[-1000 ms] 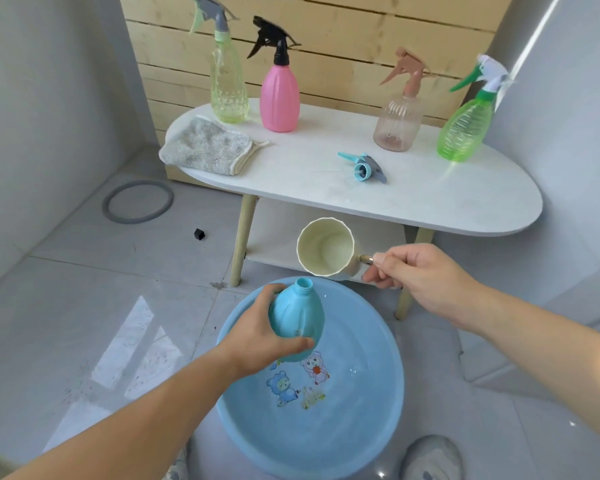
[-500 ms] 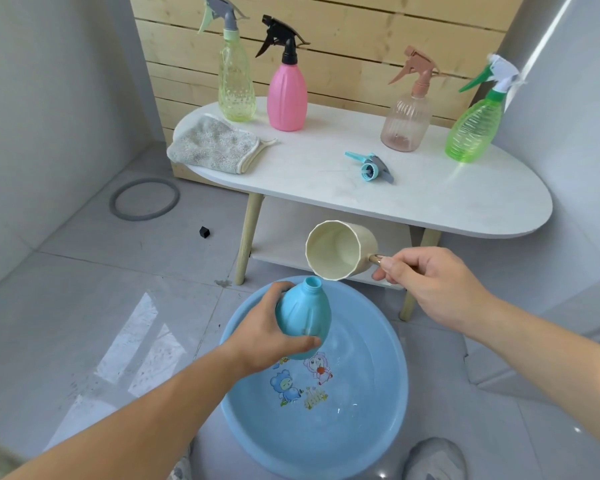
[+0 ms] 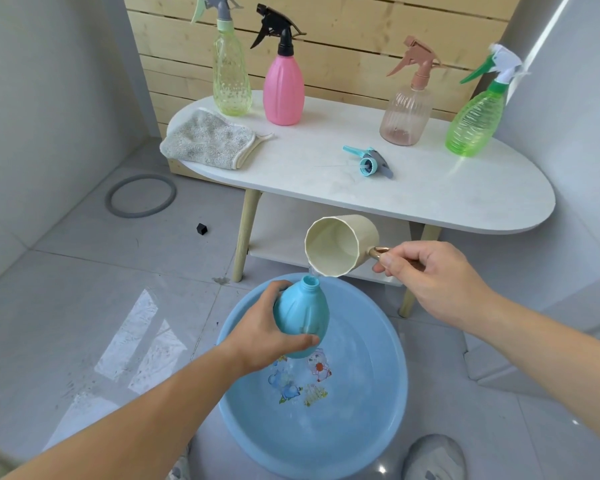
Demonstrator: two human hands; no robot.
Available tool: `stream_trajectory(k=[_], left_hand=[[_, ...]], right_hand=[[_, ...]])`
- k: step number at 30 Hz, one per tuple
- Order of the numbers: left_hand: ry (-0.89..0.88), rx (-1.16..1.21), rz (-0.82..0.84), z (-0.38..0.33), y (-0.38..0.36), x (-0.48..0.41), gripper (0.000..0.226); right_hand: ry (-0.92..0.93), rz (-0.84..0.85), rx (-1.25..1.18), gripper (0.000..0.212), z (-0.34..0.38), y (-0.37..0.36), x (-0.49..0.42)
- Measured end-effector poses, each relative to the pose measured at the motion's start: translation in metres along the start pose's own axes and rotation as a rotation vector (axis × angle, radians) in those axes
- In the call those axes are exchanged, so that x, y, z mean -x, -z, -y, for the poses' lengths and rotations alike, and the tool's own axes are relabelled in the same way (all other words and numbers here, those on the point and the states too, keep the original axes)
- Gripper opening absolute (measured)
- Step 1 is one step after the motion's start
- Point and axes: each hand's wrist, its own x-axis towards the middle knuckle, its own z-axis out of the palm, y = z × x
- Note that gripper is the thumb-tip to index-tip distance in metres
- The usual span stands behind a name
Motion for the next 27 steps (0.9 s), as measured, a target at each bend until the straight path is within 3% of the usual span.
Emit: stream_trajectory(k=[27], left_hand=[[0.020,-0.003,-0.007,0.005,0.001,-0.002,0.082]], right_hand=[[0.203,-0.033,0.088,0.016,-0.012,0.000,-0.011]])
